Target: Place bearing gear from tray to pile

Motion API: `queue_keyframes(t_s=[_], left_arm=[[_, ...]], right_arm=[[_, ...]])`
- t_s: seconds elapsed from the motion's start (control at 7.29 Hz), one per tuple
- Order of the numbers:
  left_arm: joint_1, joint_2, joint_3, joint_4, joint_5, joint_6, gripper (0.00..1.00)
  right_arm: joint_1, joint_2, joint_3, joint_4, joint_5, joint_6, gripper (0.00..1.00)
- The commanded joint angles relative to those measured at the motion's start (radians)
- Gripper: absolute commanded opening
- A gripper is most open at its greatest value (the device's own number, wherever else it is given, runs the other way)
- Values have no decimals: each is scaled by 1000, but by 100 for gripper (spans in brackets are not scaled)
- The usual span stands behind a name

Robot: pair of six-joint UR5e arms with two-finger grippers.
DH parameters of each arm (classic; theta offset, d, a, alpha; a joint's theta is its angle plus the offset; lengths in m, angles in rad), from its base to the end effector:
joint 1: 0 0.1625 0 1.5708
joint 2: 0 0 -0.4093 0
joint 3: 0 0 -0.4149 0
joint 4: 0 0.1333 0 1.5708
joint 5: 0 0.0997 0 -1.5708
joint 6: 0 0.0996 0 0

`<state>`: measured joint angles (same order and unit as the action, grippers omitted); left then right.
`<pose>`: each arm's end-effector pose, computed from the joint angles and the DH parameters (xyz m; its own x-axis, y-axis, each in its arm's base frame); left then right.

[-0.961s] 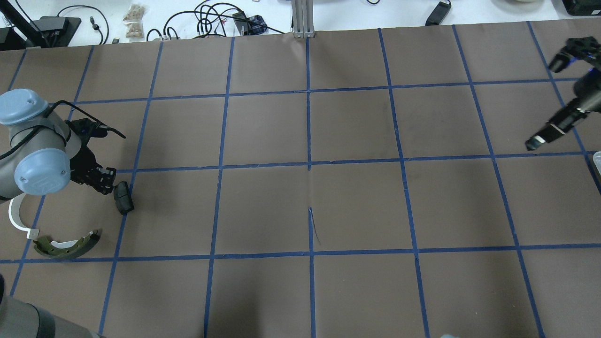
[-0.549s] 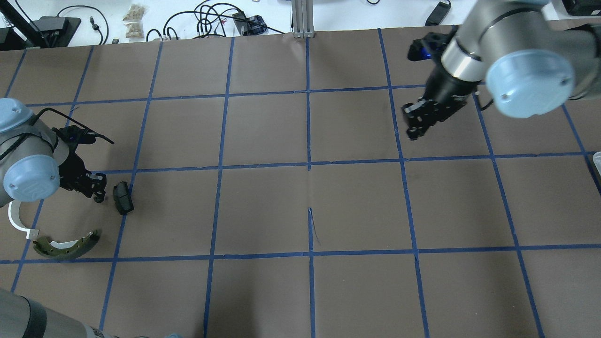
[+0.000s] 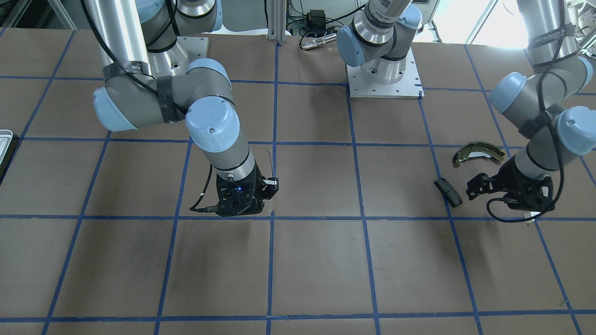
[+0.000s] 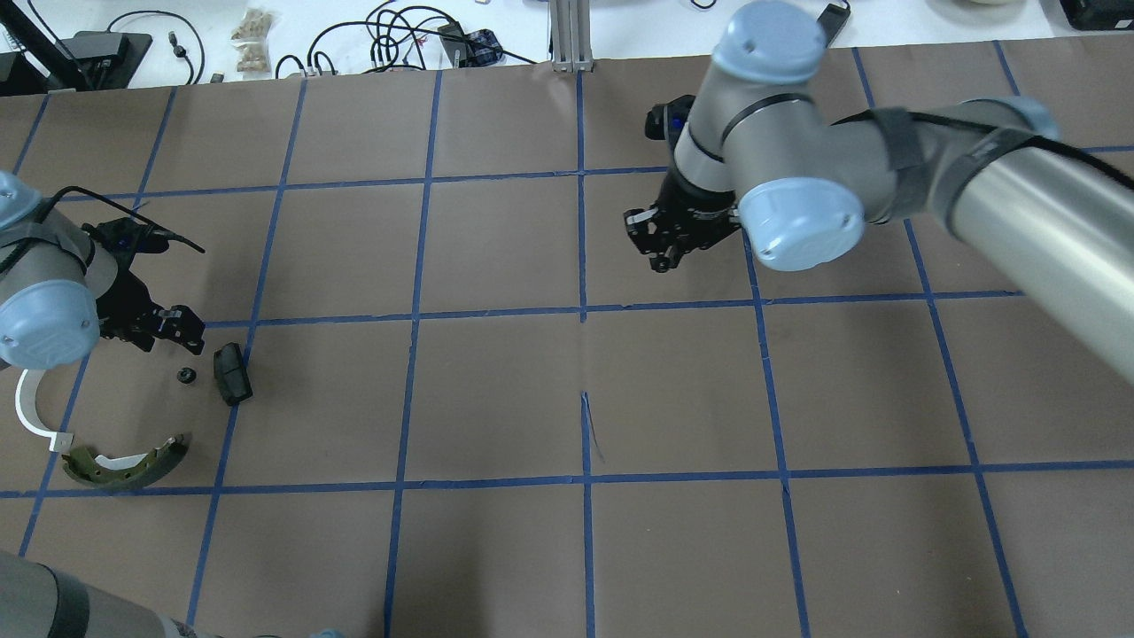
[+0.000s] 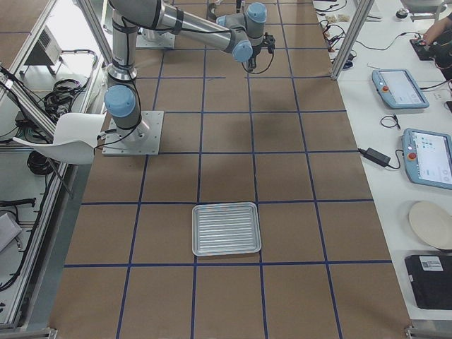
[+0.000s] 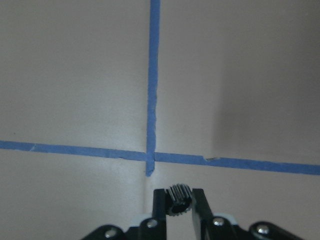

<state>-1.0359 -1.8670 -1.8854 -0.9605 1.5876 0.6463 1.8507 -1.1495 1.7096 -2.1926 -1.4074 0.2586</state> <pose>0.1717 -0.5480 0.2164 -0.9937 0.1112 -0.0131 0.1111 0.9938 0.0105 0.3162 -0.5589 0.2236 -0.9846 -0.0275 -0.1727 -0.0248 0.9995 -0.0181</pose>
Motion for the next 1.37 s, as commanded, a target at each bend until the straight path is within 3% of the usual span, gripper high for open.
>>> queue_keyframes(t_s=[0.0, 0.14, 0.41, 0.69, 0.82, 0.96, 1.1, 1.24], left_arm=[[-64, 32, 103, -186, -50, -14, 97], [-108, 40, 117, -194, -57, -55, 97], [-237, 74, 118, -199, -77, -221, 97], [-368, 75, 118, -204, -83, -412, 97], [-472, 60, 123, -186, -83, -583, 97], [-569, 34, 140, -157, -87, -681, 97], [-642, -15, 153, -147, -122, -782, 95], [-735, -70, 181, -56, -124, -851, 95]], right_arm=[[24, 36, -1, -21, -1, 24, 45], [24, 37, -4, -21, -7, 21, 99], [-11, -10, -22, -1, -18, -53, 100], [-149, -158, -71, 208, -18, -212, 100], [-244, -247, -99, 382, -57, -299, 100], [-328, -316, -116, 486, -149, -350, 100], [-379, -355, -123, 542, -162, -348, 100], [-396, -387, -140, 597, -163, -332, 100]])
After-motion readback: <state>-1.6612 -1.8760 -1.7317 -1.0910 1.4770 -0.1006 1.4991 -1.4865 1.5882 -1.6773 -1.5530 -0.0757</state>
